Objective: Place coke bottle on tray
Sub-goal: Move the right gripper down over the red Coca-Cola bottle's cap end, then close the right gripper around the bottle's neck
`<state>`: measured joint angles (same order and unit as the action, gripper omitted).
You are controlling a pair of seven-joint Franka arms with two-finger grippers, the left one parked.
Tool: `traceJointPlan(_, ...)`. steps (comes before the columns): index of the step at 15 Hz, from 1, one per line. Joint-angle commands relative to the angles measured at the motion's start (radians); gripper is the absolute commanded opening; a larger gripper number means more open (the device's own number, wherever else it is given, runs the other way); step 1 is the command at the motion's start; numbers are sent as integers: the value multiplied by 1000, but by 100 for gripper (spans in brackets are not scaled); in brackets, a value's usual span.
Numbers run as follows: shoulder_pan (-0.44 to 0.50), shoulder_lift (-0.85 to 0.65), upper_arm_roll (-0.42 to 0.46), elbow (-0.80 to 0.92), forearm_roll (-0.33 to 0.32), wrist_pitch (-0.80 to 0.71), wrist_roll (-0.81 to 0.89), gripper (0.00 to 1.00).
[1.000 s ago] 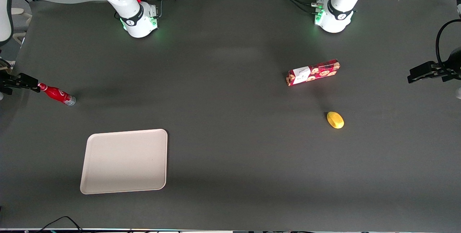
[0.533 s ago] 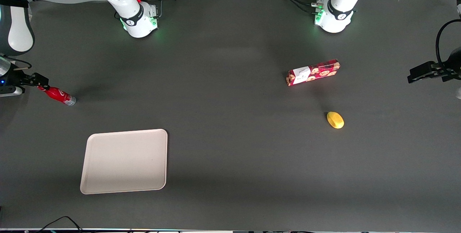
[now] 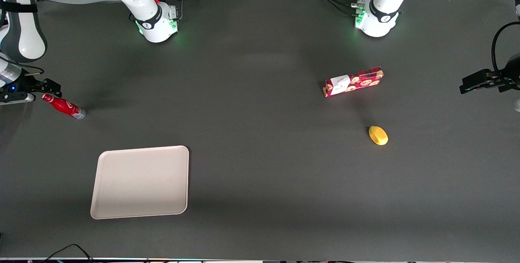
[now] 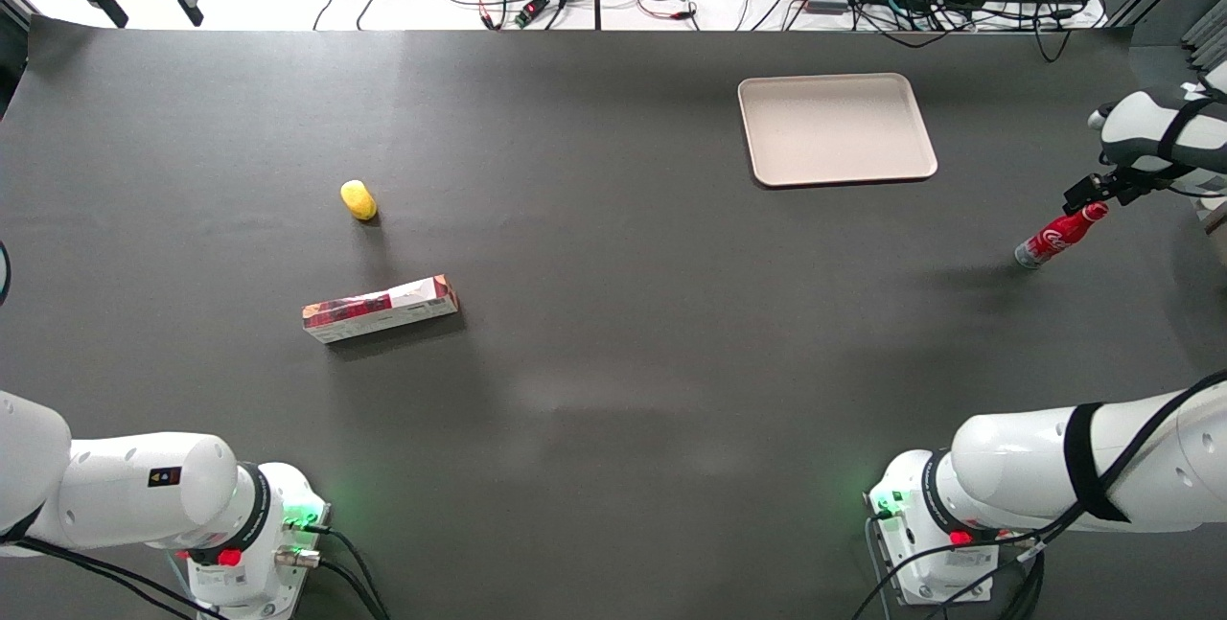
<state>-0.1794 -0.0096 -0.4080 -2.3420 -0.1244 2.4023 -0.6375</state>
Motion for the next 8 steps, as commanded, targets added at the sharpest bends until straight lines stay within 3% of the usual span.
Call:
traceJointPlan(1,-21,25,0,-3,-4,43,-21,100)
traceJointPlan(8,-43,66,1,-7,-3,92,-27,100)
